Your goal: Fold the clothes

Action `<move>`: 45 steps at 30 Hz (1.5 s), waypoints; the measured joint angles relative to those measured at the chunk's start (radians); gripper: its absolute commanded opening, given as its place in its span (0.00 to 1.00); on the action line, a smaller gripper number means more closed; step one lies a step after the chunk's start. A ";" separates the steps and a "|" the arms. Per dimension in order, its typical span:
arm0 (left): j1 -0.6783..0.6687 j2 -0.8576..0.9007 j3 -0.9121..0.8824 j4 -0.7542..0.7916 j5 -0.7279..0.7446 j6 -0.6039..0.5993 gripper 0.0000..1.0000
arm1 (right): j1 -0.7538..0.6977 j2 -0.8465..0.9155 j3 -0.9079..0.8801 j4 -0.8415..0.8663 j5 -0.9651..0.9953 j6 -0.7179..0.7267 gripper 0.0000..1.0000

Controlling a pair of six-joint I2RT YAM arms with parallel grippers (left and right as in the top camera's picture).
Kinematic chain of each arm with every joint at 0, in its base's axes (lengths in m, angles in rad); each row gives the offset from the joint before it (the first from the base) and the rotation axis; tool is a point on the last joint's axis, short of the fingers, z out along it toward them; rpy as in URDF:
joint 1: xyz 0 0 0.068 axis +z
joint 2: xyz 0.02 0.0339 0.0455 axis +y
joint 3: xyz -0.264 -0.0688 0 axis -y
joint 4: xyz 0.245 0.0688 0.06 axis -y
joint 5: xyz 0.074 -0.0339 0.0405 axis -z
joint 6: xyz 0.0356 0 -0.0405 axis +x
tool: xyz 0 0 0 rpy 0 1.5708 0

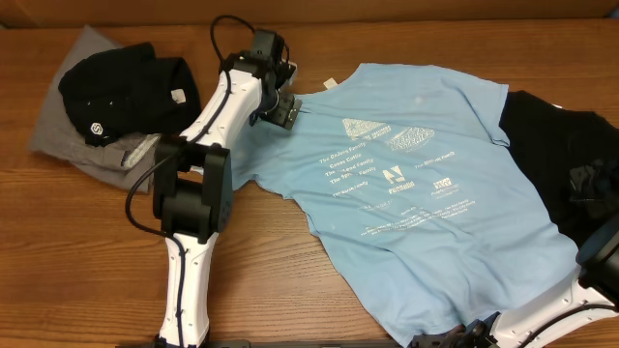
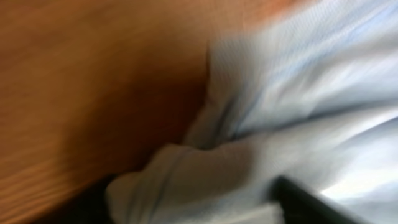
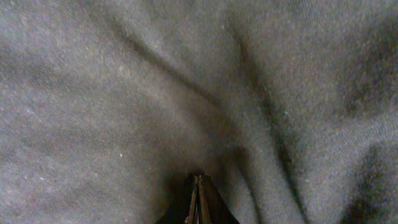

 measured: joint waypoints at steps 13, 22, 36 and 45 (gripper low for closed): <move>0.041 0.025 0.162 -0.386 -0.063 -0.011 0.04 | -0.001 0.001 0.001 0.017 0.000 0.000 0.04; 0.237 -0.111 0.428 -0.692 -0.214 -0.130 0.04 | -0.023 0.002 0.001 0.043 0.008 0.000 0.04; 0.542 -0.325 0.472 -0.803 -0.273 -0.169 0.22 | -0.060 0.002 0.001 0.042 -0.028 -0.001 0.17; 0.515 -0.325 0.472 -0.802 -0.220 -0.167 0.62 | -0.048 -0.065 0.043 -0.002 -0.355 -0.097 0.31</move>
